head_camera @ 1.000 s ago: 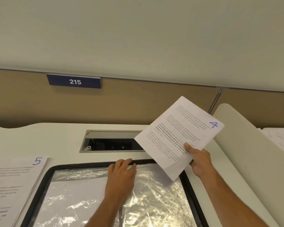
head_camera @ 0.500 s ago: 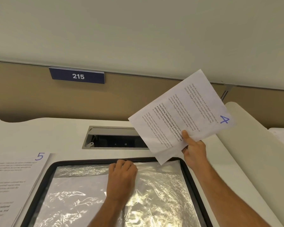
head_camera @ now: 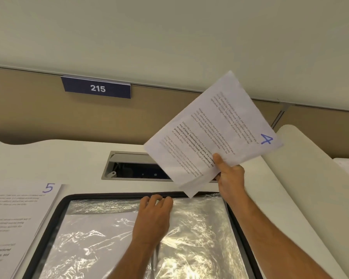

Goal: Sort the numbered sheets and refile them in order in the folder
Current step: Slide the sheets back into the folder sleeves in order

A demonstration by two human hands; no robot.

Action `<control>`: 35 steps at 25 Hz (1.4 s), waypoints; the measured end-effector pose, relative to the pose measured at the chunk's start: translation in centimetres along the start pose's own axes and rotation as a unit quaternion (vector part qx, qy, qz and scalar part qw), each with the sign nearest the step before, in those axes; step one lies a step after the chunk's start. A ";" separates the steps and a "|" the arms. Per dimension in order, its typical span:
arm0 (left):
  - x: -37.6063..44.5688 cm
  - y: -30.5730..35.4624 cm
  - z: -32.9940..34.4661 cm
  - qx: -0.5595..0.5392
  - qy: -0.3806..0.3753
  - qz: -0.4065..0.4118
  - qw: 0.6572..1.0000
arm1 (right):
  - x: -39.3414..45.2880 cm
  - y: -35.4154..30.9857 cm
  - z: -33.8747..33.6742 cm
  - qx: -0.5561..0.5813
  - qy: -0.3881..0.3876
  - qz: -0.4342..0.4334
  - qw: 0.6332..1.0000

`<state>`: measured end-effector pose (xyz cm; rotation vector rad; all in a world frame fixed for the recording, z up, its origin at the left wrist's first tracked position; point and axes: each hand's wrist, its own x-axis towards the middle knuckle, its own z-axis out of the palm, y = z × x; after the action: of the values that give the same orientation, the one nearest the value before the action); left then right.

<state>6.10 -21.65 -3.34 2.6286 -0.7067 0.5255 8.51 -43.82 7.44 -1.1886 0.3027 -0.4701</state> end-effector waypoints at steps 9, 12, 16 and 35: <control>-0.1 0.2 -0.3 -0.004 0.013 0.002 1.000 | 0.1 1.2 -4.3 -0.052 -0.075 0.017 0.996; -0.1 0.1 -0.5 -0.013 0.011 0.001 1.000 | 0.6 0.8 -5.5 -0.087 -0.094 0.035 0.991; 0.5 0.1 -1.1 -0.071 -0.012 -0.014 0.997 | 1.5 0.2 -5.6 -0.160 -0.126 0.041 0.978; 5.6 -1.6 -3.8 -0.174 -0.224 -0.056 0.957 | 3.6 1.5 -5.7 -0.321 -0.274 0.217 0.880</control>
<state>10.54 -20.93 2.02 2.4414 -0.6958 -0.2259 9.26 -49.83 4.13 -1.7802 0.2227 0.4068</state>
